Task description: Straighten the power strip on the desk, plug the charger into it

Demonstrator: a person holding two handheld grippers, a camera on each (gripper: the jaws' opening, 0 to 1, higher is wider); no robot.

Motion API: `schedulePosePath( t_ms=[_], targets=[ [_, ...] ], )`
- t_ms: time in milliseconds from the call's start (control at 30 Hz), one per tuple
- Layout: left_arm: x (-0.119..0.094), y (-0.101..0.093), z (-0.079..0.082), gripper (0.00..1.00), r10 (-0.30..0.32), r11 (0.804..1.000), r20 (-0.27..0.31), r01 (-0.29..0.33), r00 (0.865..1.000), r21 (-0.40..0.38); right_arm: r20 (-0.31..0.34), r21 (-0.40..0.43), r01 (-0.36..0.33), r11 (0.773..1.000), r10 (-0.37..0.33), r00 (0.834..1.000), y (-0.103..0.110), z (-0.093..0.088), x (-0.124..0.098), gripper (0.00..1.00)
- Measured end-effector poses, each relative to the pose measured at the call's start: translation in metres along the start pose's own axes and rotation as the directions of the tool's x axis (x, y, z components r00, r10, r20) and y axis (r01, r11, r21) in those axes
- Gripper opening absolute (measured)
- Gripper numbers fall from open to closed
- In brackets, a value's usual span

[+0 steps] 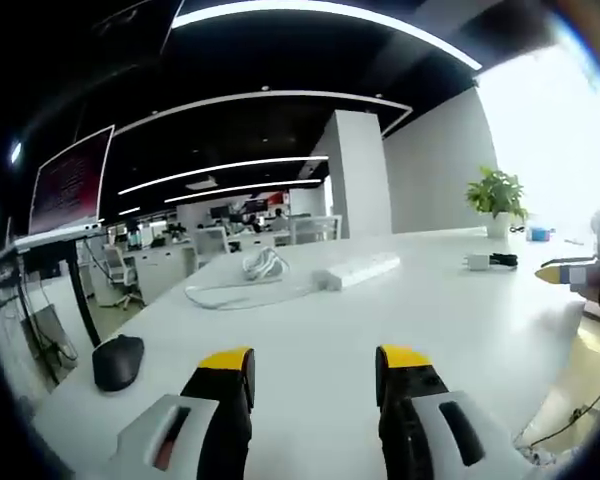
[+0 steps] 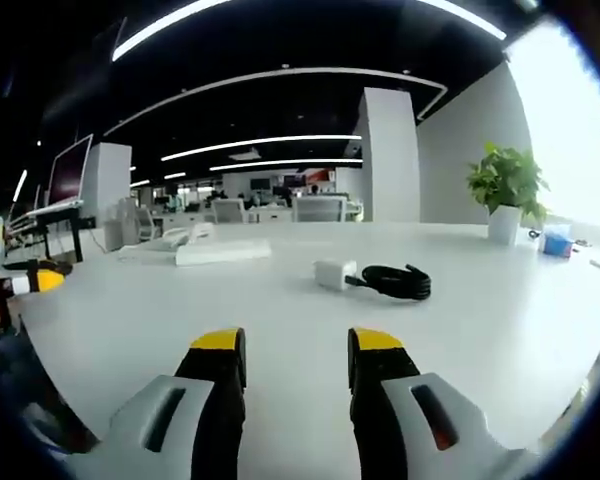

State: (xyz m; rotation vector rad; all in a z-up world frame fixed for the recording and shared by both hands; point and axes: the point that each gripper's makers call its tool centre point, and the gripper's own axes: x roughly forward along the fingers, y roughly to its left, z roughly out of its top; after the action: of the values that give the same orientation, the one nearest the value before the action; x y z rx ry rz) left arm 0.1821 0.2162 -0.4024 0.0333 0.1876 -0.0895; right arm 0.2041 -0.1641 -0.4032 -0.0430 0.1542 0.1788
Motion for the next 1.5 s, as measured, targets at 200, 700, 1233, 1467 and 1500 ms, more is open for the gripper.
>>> schedulePosePath(
  t_ms=[200,700,1233,1467,1500],
  targets=[
    [0.000,-0.001,-0.001,0.50,-0.003,1.000,-0.005,0.004,1.000,0.007,0.007,-0.014,0.001,1.000,0.000,1.000,-0.001,0.003,0.000,0.41],
    [-0.001,0.005,-0.003,0.50,0.015,1.000,-0.011,-0.015,1.000,0.007,0.009,-0.013,-0.004,1.000,0.004,1.000,-0.001,0.000,0.001,0.41],
    [0.000,0.005,-0.011,0.50,0.013,1.000,-0.033,-0.013,0.999,0.003,-0.001,-0.017,-0.002,1.000,0.002,1.000,-0.001,0.000,0.001,0.41],
    [-0.002,0.007,-0.011,0.50,0.016,1.000,-0.033,-0.016,0.999,0.003,-0.006,-0.012,-0.016,1.000,0.016,1.000,0.003,-0.002,0.002,0.41],
    [-0.002,0.007,-0.011,0.50,0.017,1.000,-0.033,-0.017,0.999,0.003,-0.008,-0.010,-0.021,1.000,0.021,1.000,0.004,-0.002,0.003,0.40]
  ],
)
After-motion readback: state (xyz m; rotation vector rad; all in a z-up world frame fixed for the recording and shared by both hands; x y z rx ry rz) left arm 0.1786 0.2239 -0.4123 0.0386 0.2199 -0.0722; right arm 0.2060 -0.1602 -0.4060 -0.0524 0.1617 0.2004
